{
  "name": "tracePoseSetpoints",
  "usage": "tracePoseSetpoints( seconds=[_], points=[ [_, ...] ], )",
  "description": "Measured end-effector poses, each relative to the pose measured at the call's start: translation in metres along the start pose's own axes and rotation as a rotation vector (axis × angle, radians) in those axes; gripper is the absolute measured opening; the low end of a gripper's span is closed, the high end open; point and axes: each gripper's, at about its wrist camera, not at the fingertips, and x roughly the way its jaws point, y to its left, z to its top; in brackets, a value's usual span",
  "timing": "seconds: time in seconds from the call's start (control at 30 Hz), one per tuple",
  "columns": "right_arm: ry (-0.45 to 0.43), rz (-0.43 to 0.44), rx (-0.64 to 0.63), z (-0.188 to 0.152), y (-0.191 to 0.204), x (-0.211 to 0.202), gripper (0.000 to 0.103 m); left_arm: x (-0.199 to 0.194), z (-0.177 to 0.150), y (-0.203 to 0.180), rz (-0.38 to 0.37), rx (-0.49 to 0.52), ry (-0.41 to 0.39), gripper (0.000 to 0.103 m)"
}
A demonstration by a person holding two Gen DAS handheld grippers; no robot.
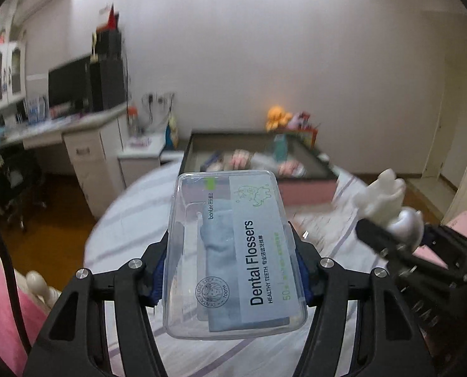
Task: Organize rigid objects
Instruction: 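Lift the flosser box and cat figure and carry both toward the pink tray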
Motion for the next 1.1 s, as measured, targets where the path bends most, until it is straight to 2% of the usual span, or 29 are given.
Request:
tracePoseSetpoints(
  seconds=[0.1,0.27,0.57,0.8,1.1],
  points=[
    [-0.059,-0.011,-0.017,0.009,0.003,-0.019,0.046,-0.018,0.013,-0.007,-0.023,0.001,-0.059,0.063],
    [-0.157,-0.026,-0.034,0.024,0.008,-0.051,0.046,-0.042,0.024,-0.016,0.001,0.03,-0.139,0.063],
    [-0.253,-0.053,-0.063,0.038,0.021,-0.081,0.046,-0.07,0.035,-0.022,0.015,0.039,-0.219,0.063],
    [-0.287,-0.061,-0.084,0.045,0.028,-0.086,0.046,-0.071,0.041,-0.019,0.034,0.036,-0.246,0.063],
    [-0.285,-0.049,-0.092,0.053,0.028,-0.072,0.047,-0.064,0.046,-0.025,0.054,0.041,-0.254,0.063]
  ],
)
